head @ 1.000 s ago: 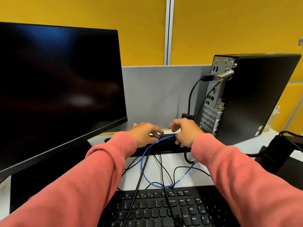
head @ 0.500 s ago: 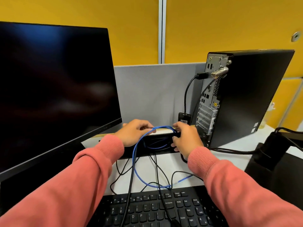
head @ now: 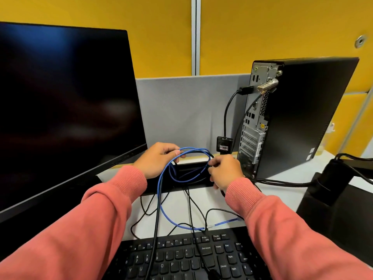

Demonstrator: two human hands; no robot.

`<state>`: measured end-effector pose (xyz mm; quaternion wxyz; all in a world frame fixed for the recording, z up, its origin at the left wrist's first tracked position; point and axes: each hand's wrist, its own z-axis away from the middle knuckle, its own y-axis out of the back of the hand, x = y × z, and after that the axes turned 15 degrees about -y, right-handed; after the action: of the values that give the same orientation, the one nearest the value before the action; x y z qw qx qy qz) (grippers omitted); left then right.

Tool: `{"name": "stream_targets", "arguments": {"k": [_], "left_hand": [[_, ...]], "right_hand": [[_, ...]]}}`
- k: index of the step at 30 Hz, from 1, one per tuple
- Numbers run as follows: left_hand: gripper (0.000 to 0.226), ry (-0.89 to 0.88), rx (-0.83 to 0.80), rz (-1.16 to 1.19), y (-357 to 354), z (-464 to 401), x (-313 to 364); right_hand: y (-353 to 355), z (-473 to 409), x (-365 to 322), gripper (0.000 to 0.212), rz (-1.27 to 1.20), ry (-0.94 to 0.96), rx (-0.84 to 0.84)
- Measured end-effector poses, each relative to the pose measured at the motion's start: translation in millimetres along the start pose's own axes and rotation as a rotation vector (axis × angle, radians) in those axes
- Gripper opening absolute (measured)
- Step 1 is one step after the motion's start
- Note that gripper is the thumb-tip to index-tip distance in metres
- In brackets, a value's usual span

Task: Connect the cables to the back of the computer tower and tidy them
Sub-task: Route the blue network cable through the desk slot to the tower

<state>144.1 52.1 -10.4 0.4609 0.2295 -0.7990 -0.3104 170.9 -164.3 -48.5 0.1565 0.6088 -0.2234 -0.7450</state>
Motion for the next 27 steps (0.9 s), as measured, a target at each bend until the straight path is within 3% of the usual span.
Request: {"name": "stream_targets", "arguments": {"k": [6,9,13,18,21,24,27], "left_hand": [[0.023,-0.096,0.201,-0.035,3,-4,13],[0.025,-0.104,0.286,0.041,10,-12,30],[0.025,-0.104,0.272,0.03,22,-19,58],[0.027,-0.02,0.232,0.063,32,-20,78],[0.027,0.015,0.209,0.049,32,-16,83],[0.027,0.022,0.199,0.08,30,-12,88],[0.026,-0.008,0.185,0.114,30,-8,94]], "right_hand": [[10,5,-3,0.018,-0.277,-0.194,-0.101],[9,7,-2,0.018,-0.27,-0.176,-0.162],[5,13,-2,0.044,-0.217,-0.088,-0.203],[10,21,-6,0.031,-0.182,-0.057,-0.166],[16,29,-11,0.04,0.037,0.082,0.043],[24,48,-20,0.055,0.191,0.339,0.208],[29,58,-40,0.024,0.195,0.563,0.273]]}}
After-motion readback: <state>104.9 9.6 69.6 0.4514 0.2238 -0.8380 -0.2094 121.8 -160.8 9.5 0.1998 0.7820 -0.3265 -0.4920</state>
